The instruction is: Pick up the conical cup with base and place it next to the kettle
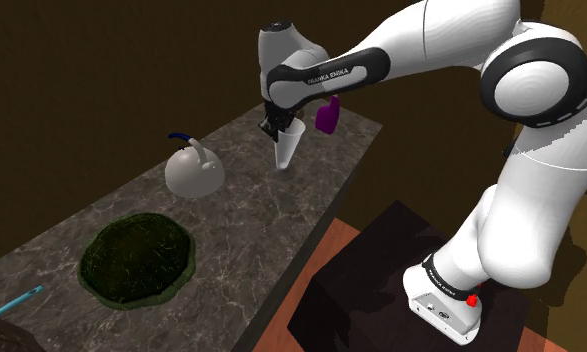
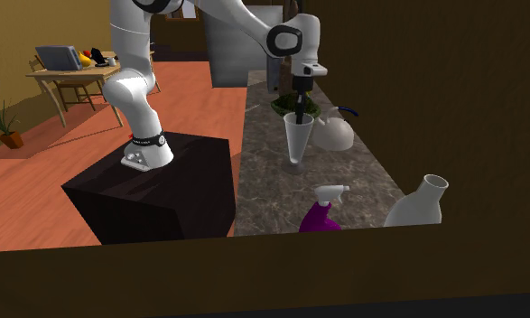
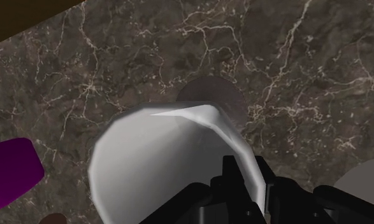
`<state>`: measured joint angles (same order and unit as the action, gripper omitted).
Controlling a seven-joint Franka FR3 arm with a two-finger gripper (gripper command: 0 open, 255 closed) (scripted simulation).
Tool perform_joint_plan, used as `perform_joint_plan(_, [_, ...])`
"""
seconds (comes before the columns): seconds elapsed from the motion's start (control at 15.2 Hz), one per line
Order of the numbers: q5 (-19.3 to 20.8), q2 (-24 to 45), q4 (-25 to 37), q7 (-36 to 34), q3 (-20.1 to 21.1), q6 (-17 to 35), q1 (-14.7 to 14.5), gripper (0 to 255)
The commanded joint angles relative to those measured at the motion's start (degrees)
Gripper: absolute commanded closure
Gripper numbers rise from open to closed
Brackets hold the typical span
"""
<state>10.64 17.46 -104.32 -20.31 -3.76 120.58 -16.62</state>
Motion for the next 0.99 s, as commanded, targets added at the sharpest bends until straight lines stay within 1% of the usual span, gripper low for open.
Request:
perform_joint_plan(0.0, [0.0, 0.1, -0.1, 0.0, 0.0, 0.2, 0.0, 255])
perform_joint_plan(0.33, [0.0, 0.1, -0.1, 0.0, 0.0, 0.2, 0.0, 255])
perform_joint_plan(0.4, [0.0, 0.1, -0.1, 0.0, 0.0, 0.2, 0.0, 0])
perform_joint_plan(0.73, [0.0, 0.1, -0.1, 0.0, 0.0, 0.2, 0.0, 0])
perform_joint_plan(0.92, [-0.3, -1.9, 3.0, 0.2, 0.3, -4.9, -0.5, 0])
